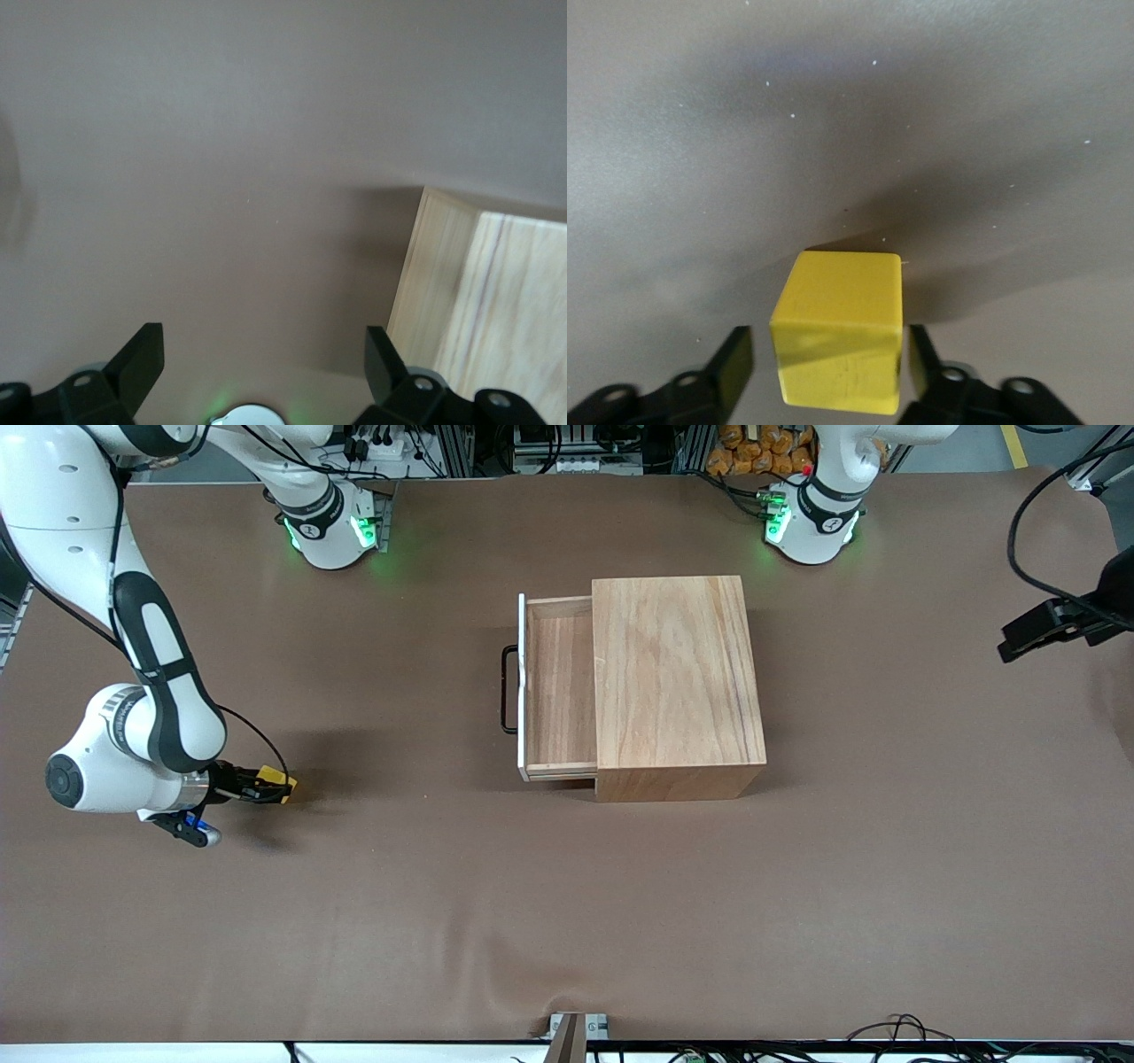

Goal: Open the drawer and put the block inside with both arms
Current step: 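Grasp the yellow cube with the right gripper and lift it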

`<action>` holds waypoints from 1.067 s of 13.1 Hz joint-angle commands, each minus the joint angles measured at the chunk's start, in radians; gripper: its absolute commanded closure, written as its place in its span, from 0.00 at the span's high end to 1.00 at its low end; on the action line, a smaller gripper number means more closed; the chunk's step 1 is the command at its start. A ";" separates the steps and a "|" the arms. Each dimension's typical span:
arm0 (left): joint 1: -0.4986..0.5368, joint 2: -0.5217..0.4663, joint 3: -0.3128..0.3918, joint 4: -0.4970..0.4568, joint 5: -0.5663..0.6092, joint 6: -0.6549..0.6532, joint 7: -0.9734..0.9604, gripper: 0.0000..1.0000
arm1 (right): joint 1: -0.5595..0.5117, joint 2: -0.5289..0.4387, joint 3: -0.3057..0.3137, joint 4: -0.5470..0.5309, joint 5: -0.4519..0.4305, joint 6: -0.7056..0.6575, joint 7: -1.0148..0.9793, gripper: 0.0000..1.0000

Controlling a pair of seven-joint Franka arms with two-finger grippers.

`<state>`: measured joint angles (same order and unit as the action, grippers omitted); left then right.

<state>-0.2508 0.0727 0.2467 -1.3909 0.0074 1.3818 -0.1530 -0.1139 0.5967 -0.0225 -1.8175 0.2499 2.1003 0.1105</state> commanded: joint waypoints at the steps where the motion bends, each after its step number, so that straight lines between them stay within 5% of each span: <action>1: 0.037 -0.160 -0.014 -0.247 -0.017 0.101 0.104 1.00 | 0.008 0.000 0.001 0.020 0.015 -0.031 0.012 0.00; 5: 0.053 -0.189 -0.053 -0.322 0.008 0.120 0.119 1.00 | 0.091 -0.014 0.007 0.287 0.017 -0.400 0.194 0.00; 8: 0.044 -0.168 -0.066 -0.272 0.008 0.115 0.121 1.00 | 0.224 -0.028 0.041 0.413 0.020 -0.486 0.282 0.00; 11: 0.038 -0.122 -0.067 -0.189 -0.007 0.115 0.121 1.00 | 0.281 -0.034 0.155 0.521 0.020 -0.551 0.400 0.00; 14: 0.041 -0.096 -0.064 -0.137 -0.030 0.114 0.110 1.00 | 0.315 -0.040 0.343 0.534 -0.006 -0.537 0.636 0.00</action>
<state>-0.2123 -0.0591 0.1814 -1.5923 -0.0049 1.5051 -0.0397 0.1906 0.5577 0.2356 -1.2996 0.2597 1.5689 0.6480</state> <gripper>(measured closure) 0.000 0.441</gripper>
